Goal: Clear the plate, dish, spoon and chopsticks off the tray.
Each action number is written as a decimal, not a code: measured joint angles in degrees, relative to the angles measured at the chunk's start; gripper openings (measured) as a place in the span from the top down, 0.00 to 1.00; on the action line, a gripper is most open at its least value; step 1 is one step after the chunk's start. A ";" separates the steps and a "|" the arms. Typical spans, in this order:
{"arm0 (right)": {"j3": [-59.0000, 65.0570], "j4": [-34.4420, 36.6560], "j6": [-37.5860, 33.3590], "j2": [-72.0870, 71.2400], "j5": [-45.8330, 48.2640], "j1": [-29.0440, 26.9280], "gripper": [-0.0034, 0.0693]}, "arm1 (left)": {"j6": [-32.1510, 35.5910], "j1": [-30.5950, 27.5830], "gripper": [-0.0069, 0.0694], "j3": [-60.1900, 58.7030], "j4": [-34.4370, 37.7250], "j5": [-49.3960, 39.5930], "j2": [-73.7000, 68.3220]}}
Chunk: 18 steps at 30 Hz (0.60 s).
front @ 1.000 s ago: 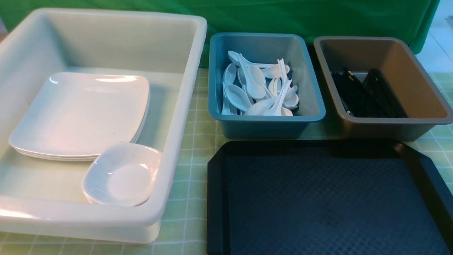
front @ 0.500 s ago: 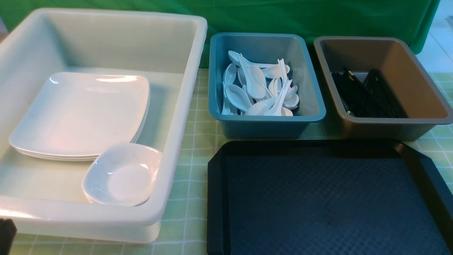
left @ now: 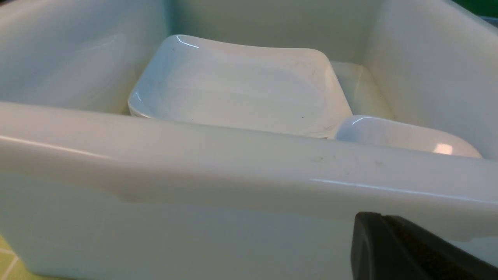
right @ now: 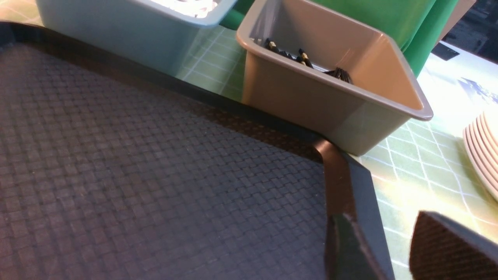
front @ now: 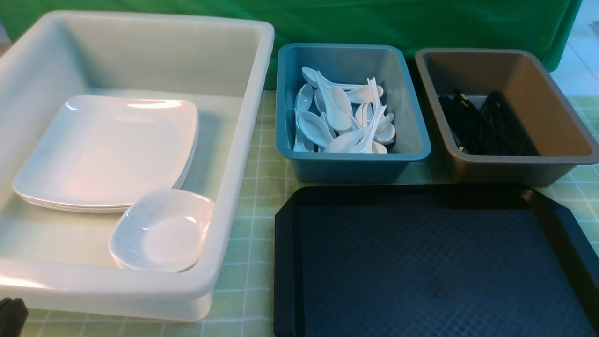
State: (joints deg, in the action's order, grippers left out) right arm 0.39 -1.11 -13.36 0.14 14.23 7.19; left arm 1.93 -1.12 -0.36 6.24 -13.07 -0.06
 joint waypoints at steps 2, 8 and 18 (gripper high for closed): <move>0.00 0.00 0.00 0.00 0.00 0.00 0.62 | -0.04 0.00 0.91 0.00 -0.05 0.05 0.00; 0.00 0.00 0.00 0.00 0.00 0.00 0.62 | -0.04 0.00 0.91 0.00 -0.18 0.05 0.00; 0.00 0.00 0.01 0.00 0.00 0.00 0.62 | -0.04 0.00 0.91 0.00 -0.81 0.05 0.00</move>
State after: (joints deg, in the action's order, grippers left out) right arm 0.39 -1.11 -13.35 0.14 14.23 7.19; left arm 1.89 -1.12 -0.36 5.43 -13.01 -0.06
